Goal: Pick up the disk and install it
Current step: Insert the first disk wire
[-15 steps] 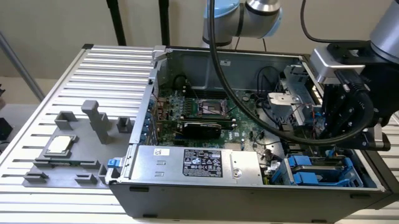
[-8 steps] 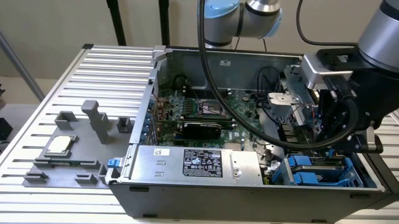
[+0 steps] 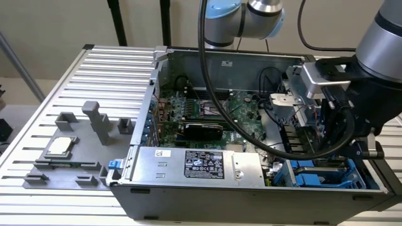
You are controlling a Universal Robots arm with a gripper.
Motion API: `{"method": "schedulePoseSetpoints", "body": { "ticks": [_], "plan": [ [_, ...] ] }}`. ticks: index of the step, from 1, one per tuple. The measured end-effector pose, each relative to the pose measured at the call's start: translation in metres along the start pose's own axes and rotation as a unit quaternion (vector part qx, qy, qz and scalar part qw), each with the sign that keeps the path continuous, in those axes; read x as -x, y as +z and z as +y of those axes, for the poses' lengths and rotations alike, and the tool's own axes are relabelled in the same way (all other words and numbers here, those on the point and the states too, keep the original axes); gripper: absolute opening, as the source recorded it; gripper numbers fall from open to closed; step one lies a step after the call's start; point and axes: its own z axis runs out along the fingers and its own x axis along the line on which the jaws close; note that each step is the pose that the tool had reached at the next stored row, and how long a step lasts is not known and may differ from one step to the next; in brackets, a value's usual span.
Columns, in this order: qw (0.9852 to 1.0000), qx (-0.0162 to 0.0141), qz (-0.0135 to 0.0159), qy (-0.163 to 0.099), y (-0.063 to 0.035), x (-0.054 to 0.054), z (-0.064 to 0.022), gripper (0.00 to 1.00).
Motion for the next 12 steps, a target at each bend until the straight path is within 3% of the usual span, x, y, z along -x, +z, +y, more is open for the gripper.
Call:
{"method": "schedulePoseSetpoints", "body": {
  "ticks": [5,12],
  "plan": [
    [1.0000,-0.0041,-0.0001,0.000,0.0033,-0.0012,0.0003,0.00],
    [1.0000,-0.0059,-0.0002,0.000,0.0062,-0.0021,0.0004,0.00]
  ]
}}
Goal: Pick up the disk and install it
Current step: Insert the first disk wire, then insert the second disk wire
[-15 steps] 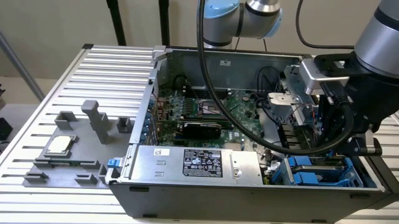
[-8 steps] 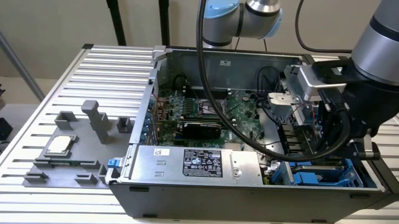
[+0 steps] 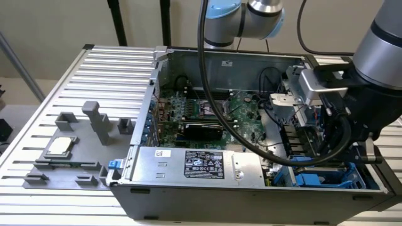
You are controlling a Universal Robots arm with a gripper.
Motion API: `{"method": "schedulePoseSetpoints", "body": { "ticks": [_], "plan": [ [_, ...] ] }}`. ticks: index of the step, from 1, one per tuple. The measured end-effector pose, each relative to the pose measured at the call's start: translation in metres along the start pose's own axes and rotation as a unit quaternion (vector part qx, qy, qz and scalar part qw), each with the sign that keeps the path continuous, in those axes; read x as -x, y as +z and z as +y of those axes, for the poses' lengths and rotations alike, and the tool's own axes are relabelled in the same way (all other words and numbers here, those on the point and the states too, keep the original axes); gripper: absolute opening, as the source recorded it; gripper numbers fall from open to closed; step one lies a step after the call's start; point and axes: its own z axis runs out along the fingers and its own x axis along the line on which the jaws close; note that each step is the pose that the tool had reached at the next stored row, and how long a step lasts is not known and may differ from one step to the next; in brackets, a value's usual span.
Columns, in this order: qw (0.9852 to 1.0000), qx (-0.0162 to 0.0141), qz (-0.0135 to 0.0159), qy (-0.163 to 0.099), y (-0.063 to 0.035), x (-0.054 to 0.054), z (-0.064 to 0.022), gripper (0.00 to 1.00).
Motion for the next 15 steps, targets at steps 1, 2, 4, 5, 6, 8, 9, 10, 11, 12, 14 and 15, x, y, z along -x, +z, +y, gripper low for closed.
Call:
{"method": "schedulePoseSetpoints", "body": {
  "ticks": [1,2,4,5,6,8,9,10,11,12,14,15],
  "plan": [
    [1.0000,-0.0002,-0.0001,0.000,0.0004,0.0000,-0.0001,0.00],
    [1.0000,-0.0003,-0.0001,0.000,0.0007,0.0000,-0.0004,0.00],
    [1.0000,-0.0005,0.0000,0.000,0.0012,0.0000,-0.0010,0.00],
    [1.0000,-0.0006,-0.0001,0.000,0.0015,0.0000,-0.0012,0.00],
    [1.0000,-0.0007,0.0000,0.000,0.0018,0.0000,-0.0015,0.00],
    [1.0000,-0.0008,-0.0001,0.000,0.0024,0.0000,-0.0021,0.00],
    [1.0000,-0.0008,-0.0001,0.000,0.0026,-0.0001,-0.0024,0.00],
    [1.0000,-0.0008,0.0000,0.000,0.0029,-0.0001,-0.0026,0.00],
    [1.0000,-0.0008,0.0000,0.000,0.0032,-0.0001,-0.0028,0.00],
    [1.0000,-0.0008,0.0000,0.000,0.0035,-0.0002,-0.0028,0.00],
    [1.0000,-0.0008,-0.0001,0.000,0.0045,-0.0003,-0.0029,0.00],
    [1.0000,-0.0009,0.0000,0.000,0.0050,-0.0004,-0.0029,0.00]
  ]
}}
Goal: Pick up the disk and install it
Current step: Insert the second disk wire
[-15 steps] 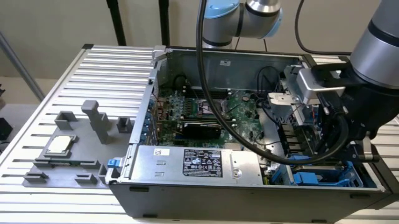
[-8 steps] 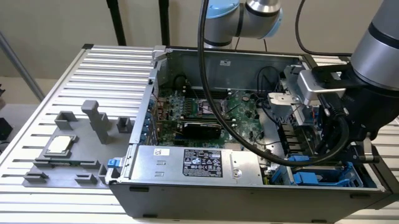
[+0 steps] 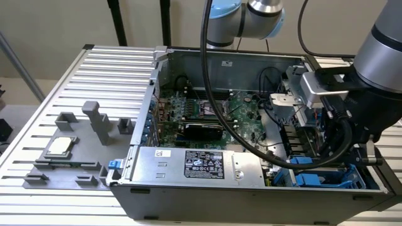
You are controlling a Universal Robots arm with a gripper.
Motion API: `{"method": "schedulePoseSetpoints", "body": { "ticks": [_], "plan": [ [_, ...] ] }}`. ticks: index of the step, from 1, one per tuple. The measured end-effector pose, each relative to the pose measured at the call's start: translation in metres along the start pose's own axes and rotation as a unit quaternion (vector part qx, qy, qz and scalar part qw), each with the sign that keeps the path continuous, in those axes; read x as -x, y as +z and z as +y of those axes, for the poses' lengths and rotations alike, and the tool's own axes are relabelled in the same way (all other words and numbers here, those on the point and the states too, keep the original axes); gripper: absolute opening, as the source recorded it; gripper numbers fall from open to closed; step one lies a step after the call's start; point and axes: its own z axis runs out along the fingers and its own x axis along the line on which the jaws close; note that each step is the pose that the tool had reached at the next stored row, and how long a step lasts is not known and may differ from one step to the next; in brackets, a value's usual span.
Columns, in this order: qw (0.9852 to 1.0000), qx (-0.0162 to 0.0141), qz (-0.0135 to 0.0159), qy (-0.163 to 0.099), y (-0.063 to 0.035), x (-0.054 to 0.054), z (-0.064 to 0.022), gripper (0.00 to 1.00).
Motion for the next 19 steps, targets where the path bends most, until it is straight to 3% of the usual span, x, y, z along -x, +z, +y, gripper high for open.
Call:
{"method": "schedulePoseSetpoints", "body": {
  "ticks": [9,10,15,19],
  "plan": [
    [1.0000,-0.0001,-0.0006,0.000,0.0042,0.000,0.0005,0.00],
    [1.0000,-0.0001,-0.0007,0.000,0.0040,0.000,0.0004,1.00],
    [1.0000,0.0001,-0.0014,0.000,-0.0040,0.000,-0.0002,1.00],
    [1.0000,0.0003,-0.0064,0.001,-0.0150,0.000,0.0026,1.00]
  ]
}}
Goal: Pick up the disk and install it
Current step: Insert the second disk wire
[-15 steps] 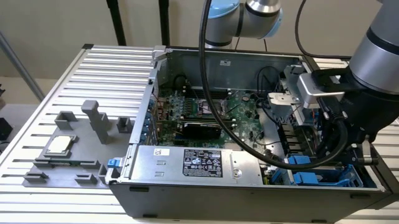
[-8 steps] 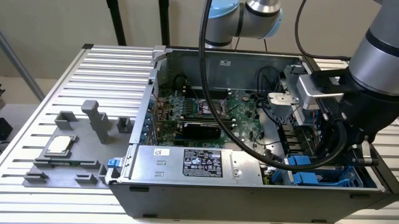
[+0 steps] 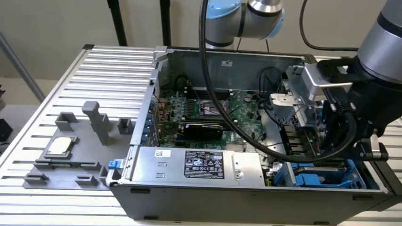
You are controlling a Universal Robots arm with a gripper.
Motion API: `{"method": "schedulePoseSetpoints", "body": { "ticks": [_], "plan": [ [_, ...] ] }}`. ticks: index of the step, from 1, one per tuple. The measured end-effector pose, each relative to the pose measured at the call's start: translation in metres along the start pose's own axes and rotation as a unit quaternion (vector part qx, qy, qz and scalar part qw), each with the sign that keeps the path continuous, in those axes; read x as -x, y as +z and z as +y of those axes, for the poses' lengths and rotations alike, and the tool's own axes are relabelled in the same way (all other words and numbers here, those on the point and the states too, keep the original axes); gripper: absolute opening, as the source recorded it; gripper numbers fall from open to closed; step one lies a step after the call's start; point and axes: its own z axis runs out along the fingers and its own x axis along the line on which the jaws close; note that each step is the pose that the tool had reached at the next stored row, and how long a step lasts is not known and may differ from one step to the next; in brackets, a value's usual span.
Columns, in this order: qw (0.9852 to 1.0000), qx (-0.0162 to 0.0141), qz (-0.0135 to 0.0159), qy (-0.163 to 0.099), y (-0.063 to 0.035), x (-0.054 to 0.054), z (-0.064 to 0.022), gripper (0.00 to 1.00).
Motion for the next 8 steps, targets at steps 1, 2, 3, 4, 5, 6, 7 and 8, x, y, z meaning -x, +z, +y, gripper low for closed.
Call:
{"method": "schedulePoseSetpoints", "body": {
  "ticks": [1,2,3,4,5,6,7,8],
  "plan": [
    [1.0000,0.0000,-0.0016,0.000,-0.0017,-0.0001,0.0020,1.00],
    [1.0000,-0.0004,-0.0031,0.000,-0.0027,-0.0001,0.0048,1.00],
    [1.0000,-0.0012,-0.0036,0.000,-0.0027,-0.0002,0.0071,1.00],
    [1.0000,-0.0013,-0.0036,0.000,-0.0028,-0.0003,0.0073,1.00],
    [1.0000,-0.0013,-0.0036,0.000,-0.0029,-0.0003,0.0073,1.00],
    [1.0000,-0.0013,-0.0036,0.000,-0.0029,-0.0003,0.0073,1.00],
    [1.0000,-0.0013,-0.0036,0.000,-0.0029,-0.0003,0.0073,1.00],
    [1.0000,-0.0013,-0.0036,0.000,-0.0029,-0.0003,0.0073,1.00]
  ]
}}
